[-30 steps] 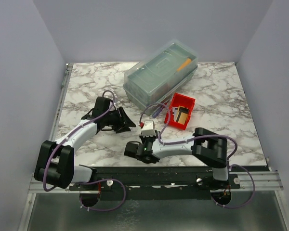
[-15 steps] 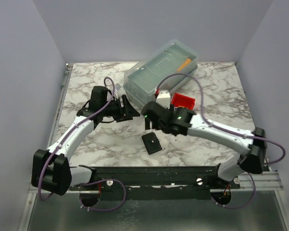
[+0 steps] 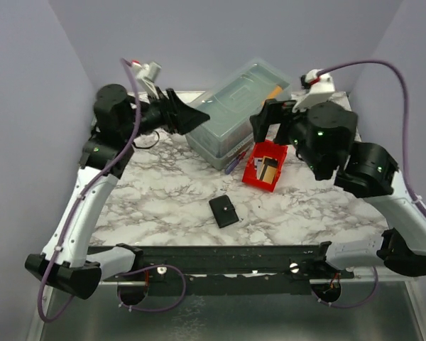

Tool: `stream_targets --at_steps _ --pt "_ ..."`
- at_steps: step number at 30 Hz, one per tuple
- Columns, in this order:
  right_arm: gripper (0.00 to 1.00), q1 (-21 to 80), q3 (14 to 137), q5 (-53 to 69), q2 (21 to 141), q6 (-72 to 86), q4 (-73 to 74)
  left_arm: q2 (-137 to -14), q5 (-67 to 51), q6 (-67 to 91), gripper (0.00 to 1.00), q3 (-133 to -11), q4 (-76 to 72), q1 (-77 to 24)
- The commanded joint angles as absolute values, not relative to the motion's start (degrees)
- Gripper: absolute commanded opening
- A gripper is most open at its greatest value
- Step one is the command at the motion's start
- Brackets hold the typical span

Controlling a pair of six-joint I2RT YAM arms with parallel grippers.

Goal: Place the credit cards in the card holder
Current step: Reset both arms

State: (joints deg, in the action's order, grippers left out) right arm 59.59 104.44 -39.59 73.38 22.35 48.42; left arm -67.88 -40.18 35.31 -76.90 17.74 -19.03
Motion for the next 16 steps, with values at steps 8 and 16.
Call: stream_targets --at_steps 8,16 --pt "1.00 59.7 112.5 -42.9 66.3 -5.2 24.6 -67.1 -28.9 25.4 0.78 -101.3 14.1 -19.1" --pt "1.00 59.6 110.0 -43.3 65.7 -8.6 20.5 -68.0 -29.3 25.4 0.80 -102.5 12.8 -19.1"
